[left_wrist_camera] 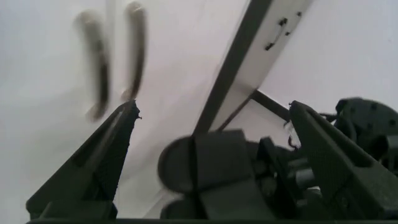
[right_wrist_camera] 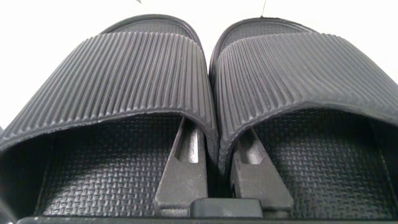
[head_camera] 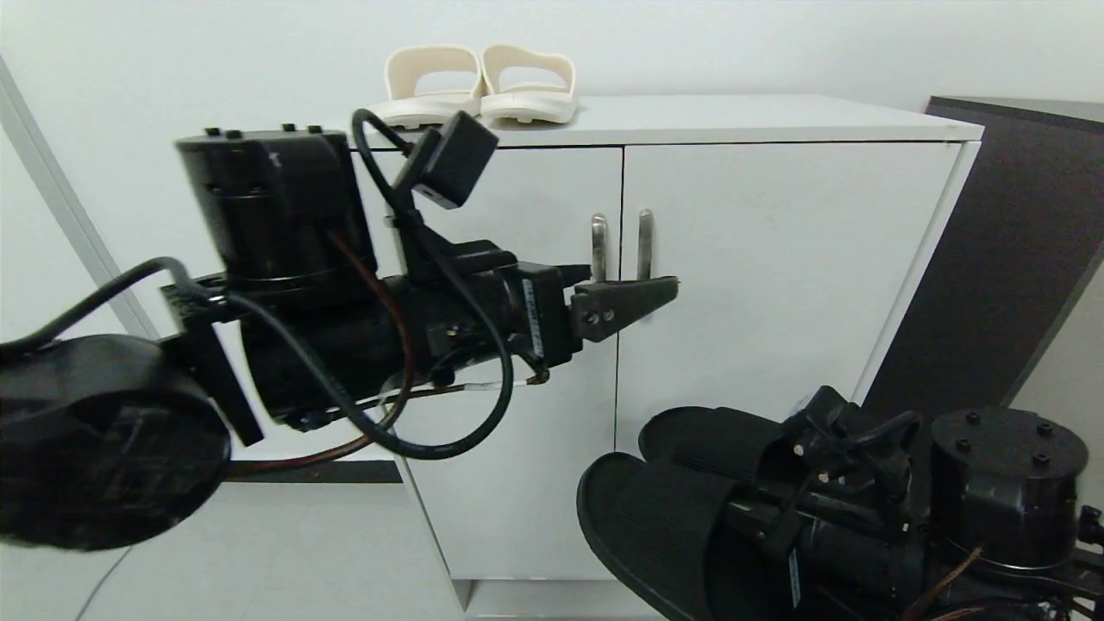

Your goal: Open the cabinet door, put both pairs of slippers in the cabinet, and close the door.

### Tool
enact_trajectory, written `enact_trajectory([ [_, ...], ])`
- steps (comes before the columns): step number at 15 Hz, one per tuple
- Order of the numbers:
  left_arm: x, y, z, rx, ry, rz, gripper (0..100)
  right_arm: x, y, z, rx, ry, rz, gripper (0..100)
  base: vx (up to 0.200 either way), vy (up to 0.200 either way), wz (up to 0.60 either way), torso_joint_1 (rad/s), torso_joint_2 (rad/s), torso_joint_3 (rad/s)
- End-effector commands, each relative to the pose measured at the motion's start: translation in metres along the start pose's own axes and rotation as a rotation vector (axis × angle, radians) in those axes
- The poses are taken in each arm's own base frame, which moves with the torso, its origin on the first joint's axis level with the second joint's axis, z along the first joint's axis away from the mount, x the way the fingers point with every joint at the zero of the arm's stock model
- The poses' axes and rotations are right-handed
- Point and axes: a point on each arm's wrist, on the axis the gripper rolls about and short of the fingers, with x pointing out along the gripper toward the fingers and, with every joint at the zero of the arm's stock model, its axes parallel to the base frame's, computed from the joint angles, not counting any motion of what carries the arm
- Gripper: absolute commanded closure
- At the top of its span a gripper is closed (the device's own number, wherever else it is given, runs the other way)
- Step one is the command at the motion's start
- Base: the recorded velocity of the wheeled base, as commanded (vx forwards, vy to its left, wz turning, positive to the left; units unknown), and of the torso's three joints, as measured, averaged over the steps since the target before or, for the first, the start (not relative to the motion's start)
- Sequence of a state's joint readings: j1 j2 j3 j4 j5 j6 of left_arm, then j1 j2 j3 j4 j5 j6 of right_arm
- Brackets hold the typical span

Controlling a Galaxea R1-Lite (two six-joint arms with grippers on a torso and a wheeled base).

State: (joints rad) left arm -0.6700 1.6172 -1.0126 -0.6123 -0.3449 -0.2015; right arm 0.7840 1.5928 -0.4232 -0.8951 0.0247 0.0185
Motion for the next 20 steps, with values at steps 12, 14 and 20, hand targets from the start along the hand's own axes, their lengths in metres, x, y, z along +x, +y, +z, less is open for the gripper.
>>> enact_trajectory([
  [12, 0.044, 0.006, 0.004, -0.097, -0.004, -0.049, 0, -0.003, 0.0, -0.008, -0.049, 0.026, -0.005, 100, 0.0, 0.0, 0.0, 0.0, 0.0, 0.0],
  [14, 0.053, 0.009, 0.007, -0.099, 0.009, 0.024, 0, -0.003, 0.0, -0.008, -0.049, 0.026, -0.005, 100, 0.0, 0.0, 0.0, 0.0, 0.0, 0.0],
  [20, 0.067, 0.019, 0.0, -0.061, 0.016, 0.094, 0, -0.003, -0.001, -0.009, -0.048, 0.032, -0.006, 100, 0.0, 0.0, 0.0, 0.0, 0.0, 0.0],
])
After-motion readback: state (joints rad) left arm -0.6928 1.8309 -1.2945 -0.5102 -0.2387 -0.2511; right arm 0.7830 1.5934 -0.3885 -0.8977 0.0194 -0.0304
